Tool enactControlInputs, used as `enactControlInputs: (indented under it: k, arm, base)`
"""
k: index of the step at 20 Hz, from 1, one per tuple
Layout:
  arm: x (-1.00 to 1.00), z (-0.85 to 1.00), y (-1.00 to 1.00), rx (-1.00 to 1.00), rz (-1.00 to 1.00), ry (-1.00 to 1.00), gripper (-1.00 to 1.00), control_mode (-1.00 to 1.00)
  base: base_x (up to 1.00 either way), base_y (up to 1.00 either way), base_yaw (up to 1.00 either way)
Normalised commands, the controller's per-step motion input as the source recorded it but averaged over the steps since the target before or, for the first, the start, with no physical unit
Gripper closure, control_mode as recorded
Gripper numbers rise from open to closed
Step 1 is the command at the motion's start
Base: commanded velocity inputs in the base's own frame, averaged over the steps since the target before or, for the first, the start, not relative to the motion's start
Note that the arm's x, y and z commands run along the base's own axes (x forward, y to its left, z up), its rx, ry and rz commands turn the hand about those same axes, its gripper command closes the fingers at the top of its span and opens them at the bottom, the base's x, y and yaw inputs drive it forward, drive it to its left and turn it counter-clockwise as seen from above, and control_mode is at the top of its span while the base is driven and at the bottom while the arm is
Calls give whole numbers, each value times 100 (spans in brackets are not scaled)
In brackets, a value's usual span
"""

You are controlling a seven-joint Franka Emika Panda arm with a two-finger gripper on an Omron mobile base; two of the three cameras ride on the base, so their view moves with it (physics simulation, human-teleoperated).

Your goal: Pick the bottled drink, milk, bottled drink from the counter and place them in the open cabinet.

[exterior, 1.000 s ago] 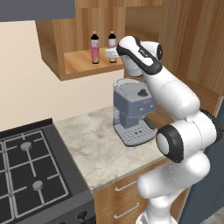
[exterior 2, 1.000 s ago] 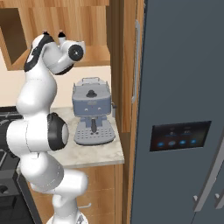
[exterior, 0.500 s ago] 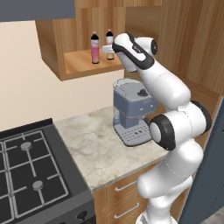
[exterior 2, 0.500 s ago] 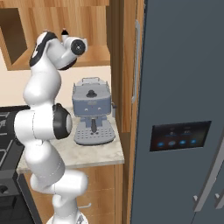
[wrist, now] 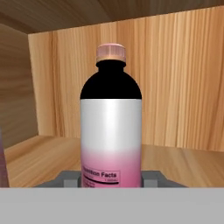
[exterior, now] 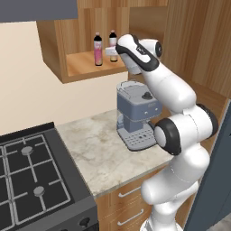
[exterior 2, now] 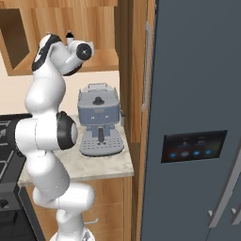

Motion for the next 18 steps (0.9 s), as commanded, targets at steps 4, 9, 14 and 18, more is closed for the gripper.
enactControlInputs:
  k: [4, 9, 14, 18]
  arm:
    - [0, -9, 0, 0, 0, -7, 100, -100]
    - [0, -2, 0, 0, 0, -2, 100, -100]
    - [0, 0, 0, 0, 0, 0, -100, -100]
    - [0, 0, 0, 0, 0, 0, -100, -100]
  base:
    - [0, 0, 0]
    - [0, 0, 0]
    - [0, 0, 0]
    - [0, 0, 0]
